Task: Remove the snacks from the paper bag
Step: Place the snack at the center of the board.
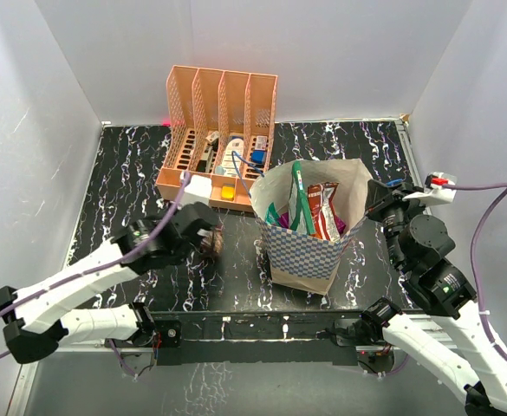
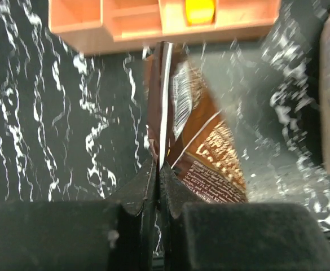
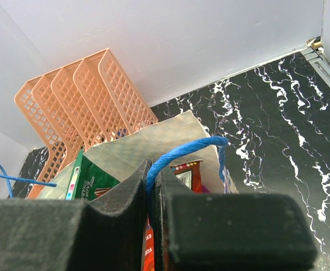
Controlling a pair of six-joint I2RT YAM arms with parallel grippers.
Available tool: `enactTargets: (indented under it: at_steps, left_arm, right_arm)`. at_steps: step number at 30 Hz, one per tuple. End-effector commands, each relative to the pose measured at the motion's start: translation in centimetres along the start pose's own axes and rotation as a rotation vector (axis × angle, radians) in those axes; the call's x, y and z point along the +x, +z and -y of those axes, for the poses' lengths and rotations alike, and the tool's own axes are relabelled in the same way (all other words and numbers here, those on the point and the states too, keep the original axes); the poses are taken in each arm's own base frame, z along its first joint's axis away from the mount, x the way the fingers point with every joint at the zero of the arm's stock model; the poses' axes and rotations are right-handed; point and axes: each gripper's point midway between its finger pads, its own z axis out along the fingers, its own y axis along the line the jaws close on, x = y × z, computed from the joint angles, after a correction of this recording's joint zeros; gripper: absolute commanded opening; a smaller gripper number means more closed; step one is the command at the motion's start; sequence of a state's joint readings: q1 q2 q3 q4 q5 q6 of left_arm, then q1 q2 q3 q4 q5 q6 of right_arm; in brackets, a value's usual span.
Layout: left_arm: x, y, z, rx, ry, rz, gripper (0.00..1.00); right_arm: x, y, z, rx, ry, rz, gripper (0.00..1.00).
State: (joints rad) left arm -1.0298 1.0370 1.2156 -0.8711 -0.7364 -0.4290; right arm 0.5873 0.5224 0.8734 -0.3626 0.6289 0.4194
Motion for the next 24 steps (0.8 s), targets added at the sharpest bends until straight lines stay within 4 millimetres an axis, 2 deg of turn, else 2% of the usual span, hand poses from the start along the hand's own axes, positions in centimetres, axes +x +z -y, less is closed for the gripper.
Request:
enactTargets:
  at_steps: [1,3,5,7,11,16,19,21,24]
  left_arm:
    - [2.6,1.5,-0.3,-0.086,-0.109,-0.031,0.0]
    - [4.4,2.4,-0.2,-0.136,-0.107,-0.082,0.0]
    - [5.4,2.6,-1.0,-0.199,-0.096,-0.109,0.0]
    - [5.1,2.3,-1.8,-0.241,-0.103,-0.1,0.0]
    - [2.5,0.1,-5.5,-0.347,-0.104,-0.01,0.0]
    - [-1.9,-4.4,-11.1,-0.5,-0.086,0.122,0.0]
    - [-3.3,-6.6,-13.7,-0.558,-0.068,0.179,0.0]
    - [-3.5,-7.0,-14.3,-0.563,-0.032,0.197,0.0]
    - [-2.6,-4.7,-12.0,-0.459,0.052,0.181,0.0]
  right_arm:
    - [-3.2,-0.2,-1.4,-0.045,0.059,0.085,0.07]
    - [-3.4,-0.2,-1.4,-0.043,0.054,0.089,0.07]
    - [-3.6,-0.2,-1.3,-0.039,0.052,0.095,0.08]
    - [-3.7,-0.3,-1.3,-0.039,0.049,0.096,0.08]
    - [-3.2,-0.1,-1.4,-0.041,0.043,0.086,0.08]
    - [-2.7,0.1,-1.5,-0.045,0.044,0.073,0.08]
    - [-2.6,0.1,-1.4,-0.044,0.044,0.071,0.08]
    - [-2.6,0.0,-1.4,-0.045,0.044,0.072,0.08]
    - [-2.7,0.0,-1.4,-0.045,0.045,0.075,0.08]
